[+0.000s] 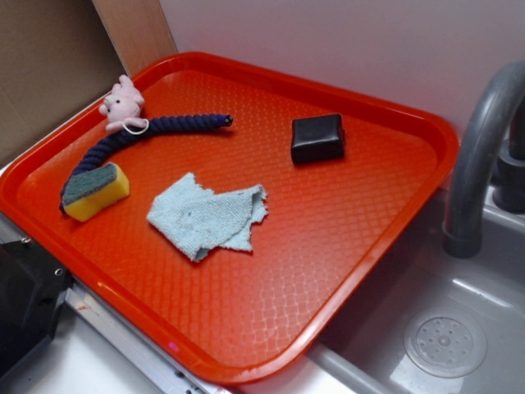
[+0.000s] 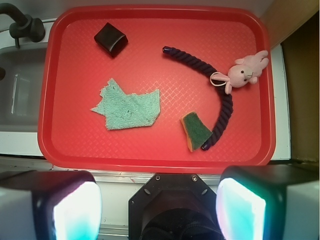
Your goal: Grab the pink bunny.
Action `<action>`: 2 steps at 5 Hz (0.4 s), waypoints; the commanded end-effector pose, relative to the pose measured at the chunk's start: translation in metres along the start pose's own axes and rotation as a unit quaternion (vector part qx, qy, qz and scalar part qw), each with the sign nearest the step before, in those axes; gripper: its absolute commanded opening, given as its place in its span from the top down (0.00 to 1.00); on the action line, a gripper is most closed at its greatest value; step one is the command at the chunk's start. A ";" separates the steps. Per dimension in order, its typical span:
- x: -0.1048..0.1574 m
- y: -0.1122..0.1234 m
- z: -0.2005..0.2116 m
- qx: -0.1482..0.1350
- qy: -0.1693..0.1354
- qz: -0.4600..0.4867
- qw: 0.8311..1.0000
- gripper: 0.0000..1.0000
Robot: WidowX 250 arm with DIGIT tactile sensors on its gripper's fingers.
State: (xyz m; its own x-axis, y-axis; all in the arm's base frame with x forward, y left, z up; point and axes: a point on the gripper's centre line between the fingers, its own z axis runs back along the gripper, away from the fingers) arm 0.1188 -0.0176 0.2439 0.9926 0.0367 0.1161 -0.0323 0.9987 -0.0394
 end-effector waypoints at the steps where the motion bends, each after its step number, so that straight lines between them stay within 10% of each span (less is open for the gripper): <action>1: 0.000 0.000 0.000 0.000 0.000 0.000 1.000 0.00; 2: 0.019 0.019 -0.024 -0.012 -0.031 0.125 0.992 0.00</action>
State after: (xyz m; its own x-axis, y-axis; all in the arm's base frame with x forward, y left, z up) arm 0.1364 -0.0008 0.2191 0.9523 0.2670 0.1480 -0.2560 0.9626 -0.0890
